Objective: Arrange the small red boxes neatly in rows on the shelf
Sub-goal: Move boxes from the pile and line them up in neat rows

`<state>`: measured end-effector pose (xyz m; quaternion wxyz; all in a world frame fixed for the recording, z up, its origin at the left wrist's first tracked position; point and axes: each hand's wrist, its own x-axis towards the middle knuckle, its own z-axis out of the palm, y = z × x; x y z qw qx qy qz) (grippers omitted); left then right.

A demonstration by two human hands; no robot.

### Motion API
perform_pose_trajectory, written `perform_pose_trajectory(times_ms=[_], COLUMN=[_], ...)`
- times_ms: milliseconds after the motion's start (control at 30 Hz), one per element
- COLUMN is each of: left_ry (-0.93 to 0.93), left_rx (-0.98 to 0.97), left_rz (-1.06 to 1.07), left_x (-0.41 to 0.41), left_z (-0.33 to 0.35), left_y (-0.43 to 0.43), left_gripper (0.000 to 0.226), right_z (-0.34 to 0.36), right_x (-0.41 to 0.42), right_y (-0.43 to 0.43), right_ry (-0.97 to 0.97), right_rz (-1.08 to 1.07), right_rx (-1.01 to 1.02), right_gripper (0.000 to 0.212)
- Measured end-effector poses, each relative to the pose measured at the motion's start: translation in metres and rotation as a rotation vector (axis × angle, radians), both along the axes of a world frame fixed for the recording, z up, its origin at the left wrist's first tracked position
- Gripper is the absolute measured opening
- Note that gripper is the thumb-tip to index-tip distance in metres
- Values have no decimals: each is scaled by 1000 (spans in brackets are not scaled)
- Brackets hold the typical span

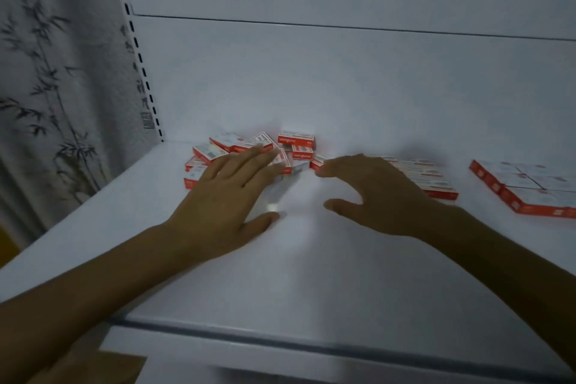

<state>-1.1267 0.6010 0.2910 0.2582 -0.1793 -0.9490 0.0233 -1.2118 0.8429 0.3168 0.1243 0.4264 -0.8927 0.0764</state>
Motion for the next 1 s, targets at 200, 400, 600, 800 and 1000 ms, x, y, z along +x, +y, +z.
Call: perform_pose_trajectory(times_ms=[200,400,600,800,1000], left_ry=[-17,-74,14,66,41], left_rx=[23,189,326,340,411], left_rz=[133,137,41,-14,-22], left_x=[8,-21,-39,-35,-33], left_z=[-8,-11,-16,-21,-20], left_y=[-61,-70,-49,-49,-54], left_gripper=[80,84,83,70,73], right_z=[6,0,-25,-31,-17], right_x=[-1,-3,-10,-18,-7], right_y=[-68,-109,-120,-127,-127], right_ry=[33,123,133,377,503], right_rz=[-8,-72,-212,-260,-226], right_rx=[-8,-57,-34,-5,72], right_gripper=[54,51,38,31,21])
